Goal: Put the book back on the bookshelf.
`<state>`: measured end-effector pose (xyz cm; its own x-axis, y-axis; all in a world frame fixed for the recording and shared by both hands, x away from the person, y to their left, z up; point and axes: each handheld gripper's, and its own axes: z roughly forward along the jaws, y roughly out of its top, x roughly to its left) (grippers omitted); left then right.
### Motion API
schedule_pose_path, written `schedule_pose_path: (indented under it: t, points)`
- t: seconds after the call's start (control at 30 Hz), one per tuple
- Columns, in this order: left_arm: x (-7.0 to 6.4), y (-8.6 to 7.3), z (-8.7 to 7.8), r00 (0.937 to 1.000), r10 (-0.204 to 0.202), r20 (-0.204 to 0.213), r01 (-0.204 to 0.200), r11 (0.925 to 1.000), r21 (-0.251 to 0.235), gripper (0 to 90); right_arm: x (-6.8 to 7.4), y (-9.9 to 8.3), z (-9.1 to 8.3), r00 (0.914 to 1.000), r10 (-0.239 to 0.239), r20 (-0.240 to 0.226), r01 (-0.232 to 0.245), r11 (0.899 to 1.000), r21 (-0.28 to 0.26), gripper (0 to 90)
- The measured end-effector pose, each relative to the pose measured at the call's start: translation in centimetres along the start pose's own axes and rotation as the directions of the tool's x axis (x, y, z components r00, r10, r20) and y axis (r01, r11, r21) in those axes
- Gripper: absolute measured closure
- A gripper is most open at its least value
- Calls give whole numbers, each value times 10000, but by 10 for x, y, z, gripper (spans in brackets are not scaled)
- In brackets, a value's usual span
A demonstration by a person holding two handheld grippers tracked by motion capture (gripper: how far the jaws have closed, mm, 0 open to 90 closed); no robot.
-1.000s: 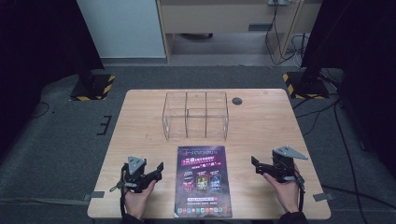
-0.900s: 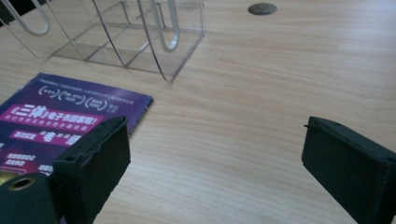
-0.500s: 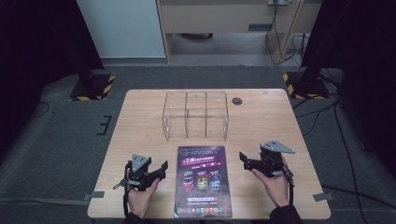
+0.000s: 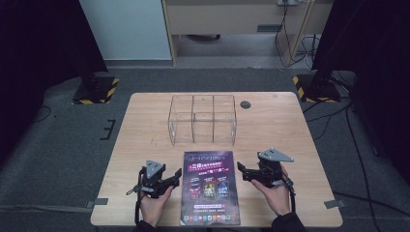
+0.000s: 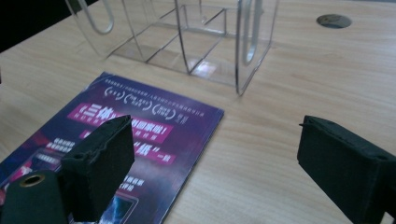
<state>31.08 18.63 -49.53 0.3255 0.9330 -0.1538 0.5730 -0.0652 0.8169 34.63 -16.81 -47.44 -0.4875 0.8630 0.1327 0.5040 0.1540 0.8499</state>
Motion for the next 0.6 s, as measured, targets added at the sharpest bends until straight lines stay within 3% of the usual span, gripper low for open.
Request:
schedule_pose_path:
  t: [0.37, 0.6]
  points:
    - [-7, -10, 11, 9995, 114, 294, -132, 9980, 617, 335, 8, -19, 8, 9995, -237, -189, 248, 9978, 617, 120]
    - [-14, -16, 22, 9990, 285, 334, -322, 9929, 1145, 352, 18, -29, 19, 9977, -379, -564, 440, 9929, 1106, 141]
